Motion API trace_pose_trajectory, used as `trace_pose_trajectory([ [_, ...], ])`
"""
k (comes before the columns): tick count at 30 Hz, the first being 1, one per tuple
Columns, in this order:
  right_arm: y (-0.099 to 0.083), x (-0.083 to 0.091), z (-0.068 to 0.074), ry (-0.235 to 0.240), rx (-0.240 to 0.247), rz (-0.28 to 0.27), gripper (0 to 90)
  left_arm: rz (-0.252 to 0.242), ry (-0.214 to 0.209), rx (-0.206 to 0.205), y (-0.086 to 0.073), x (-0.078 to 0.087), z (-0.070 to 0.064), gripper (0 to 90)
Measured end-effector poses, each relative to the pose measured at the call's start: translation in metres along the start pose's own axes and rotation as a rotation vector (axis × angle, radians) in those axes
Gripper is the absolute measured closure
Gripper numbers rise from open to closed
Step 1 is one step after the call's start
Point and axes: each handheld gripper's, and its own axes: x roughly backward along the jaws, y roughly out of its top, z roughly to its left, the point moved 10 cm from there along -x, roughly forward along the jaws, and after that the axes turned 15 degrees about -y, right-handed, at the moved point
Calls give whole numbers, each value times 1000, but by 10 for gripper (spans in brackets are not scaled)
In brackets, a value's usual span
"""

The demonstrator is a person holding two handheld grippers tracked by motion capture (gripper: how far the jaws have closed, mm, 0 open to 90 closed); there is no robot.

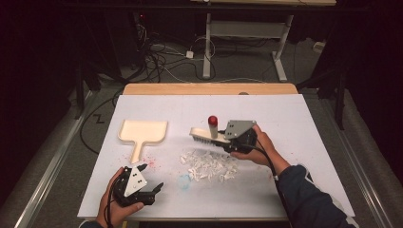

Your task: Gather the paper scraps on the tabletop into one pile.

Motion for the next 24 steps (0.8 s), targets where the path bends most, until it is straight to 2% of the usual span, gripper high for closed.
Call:
trace_pose_trajectory([
  [4,-4,-16,-31,-102,-39,42,676,1,-2,-1,0,0,1,174],
  [7,-8,-32,-49,-156,-75,71,676,-3,-5,0,0,0,1,175],
  [10,-11,-49,-60,-197,-97,93,677,-3,0,-14,1,0,2,174],
  [12,-13,-61,-65,-226,-94,106,677,-6,-3,-13,2,0,2,175],
  [14,-17,-73,-68,-259,-68,127,677,-9,-3,-14,2,0,2,175],
  [18,-27,-95,-62,-255,-22,173,677,-5,-15,-1,0,-1,0,175],
  [21,-25,-100,-47,-191,-44,151,676,-3,-16,-2,-1,-1,1,174],
  [22,-25,-100,-39,-161,-32,149,674,-5,-18,1,-2,-1,1,174],
  [24,-26,-96,-26,-116,21,148,671,-6,-18,4,-3,0,1,175],
])
